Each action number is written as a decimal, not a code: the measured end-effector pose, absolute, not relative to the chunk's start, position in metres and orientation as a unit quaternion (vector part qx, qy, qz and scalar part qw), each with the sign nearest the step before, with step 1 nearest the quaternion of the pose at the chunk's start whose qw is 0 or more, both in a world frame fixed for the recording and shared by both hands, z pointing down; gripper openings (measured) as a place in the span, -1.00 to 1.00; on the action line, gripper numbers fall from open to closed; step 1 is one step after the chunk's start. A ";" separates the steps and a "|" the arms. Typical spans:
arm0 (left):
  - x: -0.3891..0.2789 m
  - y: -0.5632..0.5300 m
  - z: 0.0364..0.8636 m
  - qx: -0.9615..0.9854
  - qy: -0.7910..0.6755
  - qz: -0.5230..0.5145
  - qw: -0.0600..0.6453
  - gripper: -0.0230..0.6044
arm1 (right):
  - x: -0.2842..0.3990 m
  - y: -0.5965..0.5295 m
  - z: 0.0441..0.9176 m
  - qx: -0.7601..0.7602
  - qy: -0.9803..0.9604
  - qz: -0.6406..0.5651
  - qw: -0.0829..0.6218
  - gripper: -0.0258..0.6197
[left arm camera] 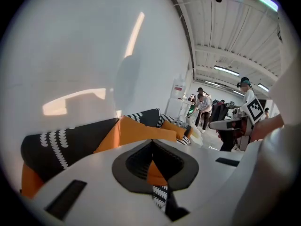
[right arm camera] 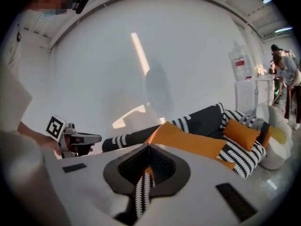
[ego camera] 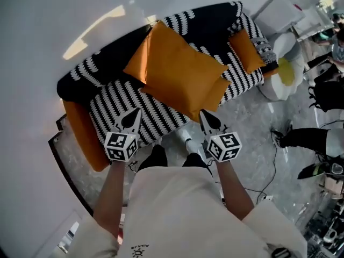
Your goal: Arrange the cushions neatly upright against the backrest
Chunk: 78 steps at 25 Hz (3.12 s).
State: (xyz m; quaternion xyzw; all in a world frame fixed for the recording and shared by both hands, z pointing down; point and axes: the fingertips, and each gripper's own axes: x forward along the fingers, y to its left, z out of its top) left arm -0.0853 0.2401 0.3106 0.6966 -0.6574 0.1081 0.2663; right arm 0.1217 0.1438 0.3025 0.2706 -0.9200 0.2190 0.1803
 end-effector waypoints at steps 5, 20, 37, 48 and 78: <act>-0.115 0.196 0.334 0.725 -0.620 0.130 0.269 -0.87 | 0.112 0.124 0.313 0.323 -0.900 0.224 0.186 -0.85; -0.160 0.141 0.423 0.735 -0.584 0.179 0.295 -0.87 | 0.119 0.113 0.389 0.371 -0.857 0.284 0.219 -0.85; -0.209 0.085 0.505 0.726 -0.581 0.215 0.299 -0.87 | 0.118 0.072 0.487 0.393 -0.827 0.316 0.247 -0.85; -0.277 0.078 0.580 0.712 -0.590 0.241 0.295 -0.87 | 0.122 0.068 0.527 0.472 -0.794 0.297 0.241 -0.85; -0.296 0.028 0.648 0.760 -0.451 0.413 0.221 -0.07 | 0.166 0.084 0.652 0.406 -0.778 0.247 0.411 0.19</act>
